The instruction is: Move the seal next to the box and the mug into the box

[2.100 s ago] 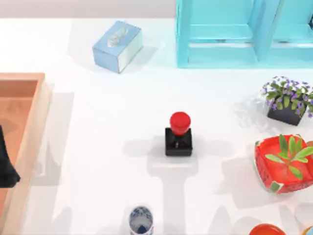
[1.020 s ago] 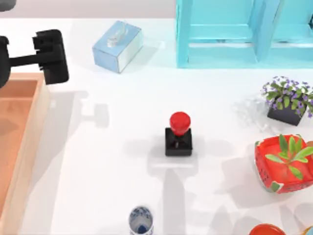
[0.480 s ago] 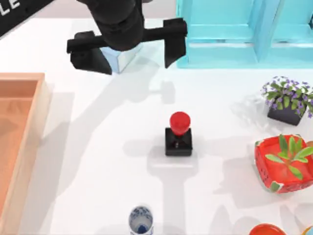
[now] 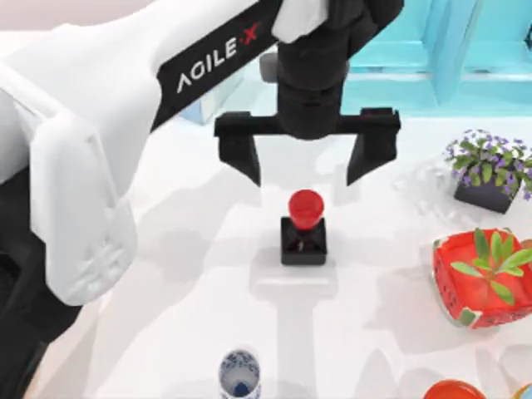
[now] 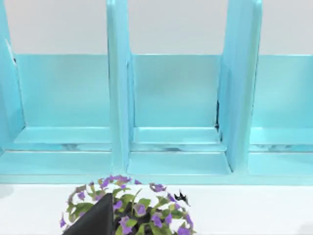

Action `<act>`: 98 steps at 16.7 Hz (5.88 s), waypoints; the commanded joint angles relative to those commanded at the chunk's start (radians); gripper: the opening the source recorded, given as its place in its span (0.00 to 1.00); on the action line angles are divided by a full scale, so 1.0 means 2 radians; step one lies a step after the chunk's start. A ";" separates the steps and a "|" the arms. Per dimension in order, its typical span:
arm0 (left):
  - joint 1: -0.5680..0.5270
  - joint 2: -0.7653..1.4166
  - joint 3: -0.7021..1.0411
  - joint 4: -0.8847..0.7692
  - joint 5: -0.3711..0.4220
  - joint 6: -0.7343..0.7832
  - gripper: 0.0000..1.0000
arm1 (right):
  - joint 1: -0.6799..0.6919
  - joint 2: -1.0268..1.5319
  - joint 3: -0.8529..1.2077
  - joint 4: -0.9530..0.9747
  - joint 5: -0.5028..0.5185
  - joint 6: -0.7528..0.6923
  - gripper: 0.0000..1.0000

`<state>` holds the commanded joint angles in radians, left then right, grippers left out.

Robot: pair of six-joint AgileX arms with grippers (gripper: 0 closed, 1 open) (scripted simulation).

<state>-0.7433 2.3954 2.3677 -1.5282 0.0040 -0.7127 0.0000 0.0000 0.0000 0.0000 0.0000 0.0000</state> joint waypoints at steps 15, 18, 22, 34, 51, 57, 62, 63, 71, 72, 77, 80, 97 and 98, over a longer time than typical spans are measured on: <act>-0.002 0.002 -0.123 0.116 0.000 -0.001 1.00 | 0.000 0.000 0.000 0.000 0.000 0.000 1.00; -0.003 0.001 -0.163 0.157 0.000 -0.002 1.00 | 0.000 0.000 0.000 0.000 0.000 0.000 1.00; -0.003 0.001 -0.166 0.160 0.000 -0.002 1.00 | 0.000 0.000 0.000 0.000 0.000 0.000 1.00; -0.003 0.001 -0.166 0.160 0.000 -0.002 0.10 | 0.000 0.000 0.000 0.000 0.000 0.000 1.00; 0.051 -0.092 -0.192 0.100 -0.001 0.050 0.00 | 0.000 0.000 0.000 0.000 0.000 0.000 1.00; 0.089 -0.145 -0.210 0.057 -0.001 0.088 0.00 | 0.000 0.000 0.000 0.000 0.000 0.000 1.00; 0.091 -0.162 -0.227 0.063 -0.002 0.100 0.00 | 0.000 0.000 0.000 0.000 0.000 0.000 1.00; 0.095 -0.177 -0.242 0.066 -0.002 0.105 0.00 | 0.000 0.000 0.000 0.000 0.000 0.000 1.00; 0.139 -0.371 -0.465 0.081 -0.004 0.127 0.00 | 0.000 0.000 0.000 0.000 0.000 0.000 1.00; 0.143 -0.387 -0.483 0.083 -0.005 0.132 0.00 | 0.000 0.000 0.000 0.000 0.000 0.000 1.00; 0.148 -0.408 -0.502 0.086 -0.005 0.146 0.00 | 0.000 0.000 0.000 0.000 0.000 0.000 1.00; 0.146 -0.404 -0.510 0.093 -0.006 0.147 0.00 | 0.000 0.000 0.000 0.000 0.000 0.000 1.00; 0.151 -0.395 -0.619 0.215 -0.005 0.149 0.38 | 0.000 0.000 0.000 0.000 0.000 0.000 1.00; 0.151 -0.395 -0.619 0.215 -0.005 0.149 0.45 | 0.000 0.000 0.000 0.000 0.000 0.000 1.00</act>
<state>-0.4409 1.6048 1.1295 -1.0979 -0.0060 -0.4155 0.0000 0.0000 0.0000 0.0000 0.0000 0.0000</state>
